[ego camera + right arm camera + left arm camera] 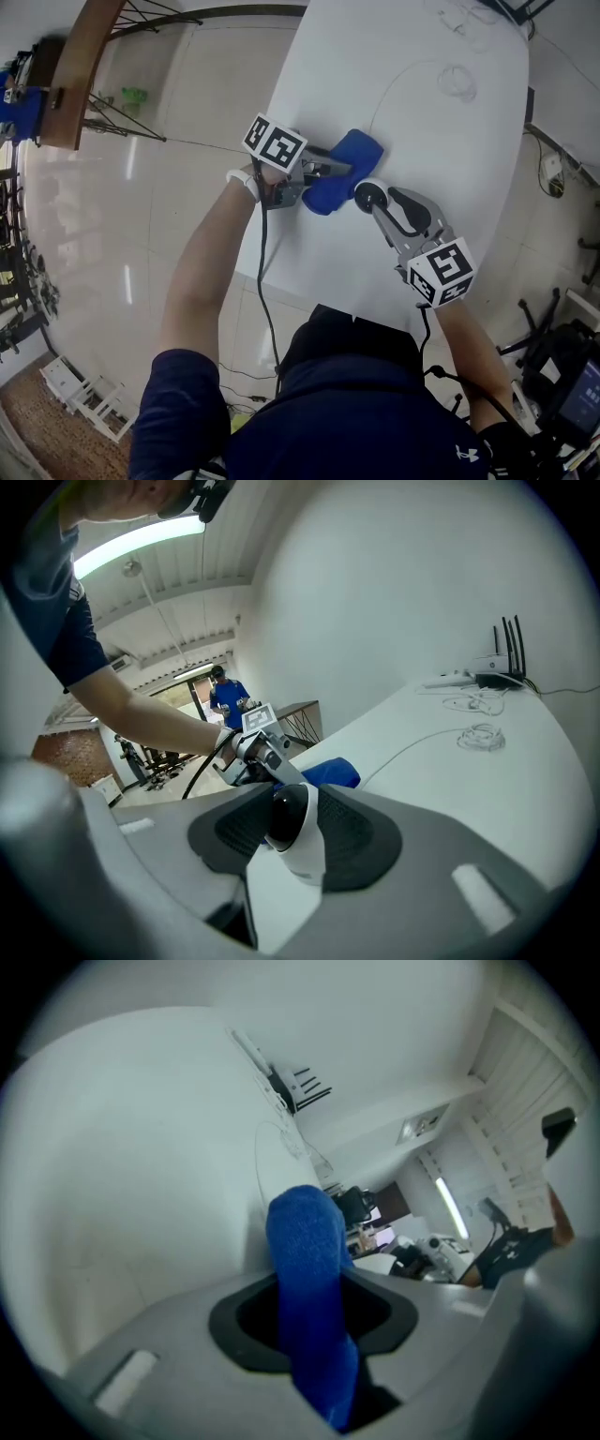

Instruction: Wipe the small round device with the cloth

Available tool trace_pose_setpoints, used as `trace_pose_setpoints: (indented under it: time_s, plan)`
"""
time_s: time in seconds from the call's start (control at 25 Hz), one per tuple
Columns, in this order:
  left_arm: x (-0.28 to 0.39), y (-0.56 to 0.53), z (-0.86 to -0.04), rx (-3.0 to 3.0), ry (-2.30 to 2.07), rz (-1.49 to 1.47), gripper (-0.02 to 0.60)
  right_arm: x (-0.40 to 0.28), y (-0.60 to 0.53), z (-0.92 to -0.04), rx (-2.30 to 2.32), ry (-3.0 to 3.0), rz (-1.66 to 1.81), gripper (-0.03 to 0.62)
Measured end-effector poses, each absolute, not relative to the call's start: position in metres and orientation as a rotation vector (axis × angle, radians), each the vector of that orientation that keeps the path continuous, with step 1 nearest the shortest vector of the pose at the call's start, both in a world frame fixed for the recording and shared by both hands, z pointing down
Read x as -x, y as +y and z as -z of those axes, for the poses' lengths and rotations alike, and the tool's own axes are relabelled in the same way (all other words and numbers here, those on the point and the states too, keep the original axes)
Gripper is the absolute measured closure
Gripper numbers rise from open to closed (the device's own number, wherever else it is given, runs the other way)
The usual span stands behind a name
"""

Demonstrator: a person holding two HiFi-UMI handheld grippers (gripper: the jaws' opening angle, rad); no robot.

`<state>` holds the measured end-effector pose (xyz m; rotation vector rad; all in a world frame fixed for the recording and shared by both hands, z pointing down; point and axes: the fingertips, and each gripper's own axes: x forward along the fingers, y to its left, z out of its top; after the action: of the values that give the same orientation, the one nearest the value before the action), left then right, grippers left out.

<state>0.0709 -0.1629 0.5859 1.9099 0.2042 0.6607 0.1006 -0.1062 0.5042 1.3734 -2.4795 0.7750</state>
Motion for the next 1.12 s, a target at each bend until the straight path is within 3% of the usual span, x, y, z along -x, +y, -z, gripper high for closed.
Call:
trace_pose_setpoints:
  time_s: [0.36, 0.56, 0.76, 1.12]
  plan:
    - [-0.066, -0.152, -0.520, -2.374, 0.042, -0.831, 0.446, -0.090, -0.101, -0.506, -1.335, -2.460, -0.734, 0.441]
    - [-0.071, -0.128, -0.469, -2.646, -0.186, -0.715, 0.445, -0.097, -0.106, -0.510, -1.336, -2.454, -0.739, 0.441]
    - [-0.081, -0.098, -0.480, -2.903, -0.496, -0.785, 0.443, -0.106, -0.110, -0.510, -1.353, -2.451, -0.759, 0.439]
    - [-0.051, -0.136, -0.508, -2.323, -0.659, -0.255, 0.442, -0.106, -0.113, -0.503, -1.364, -2.455, -0.768, 0.439]
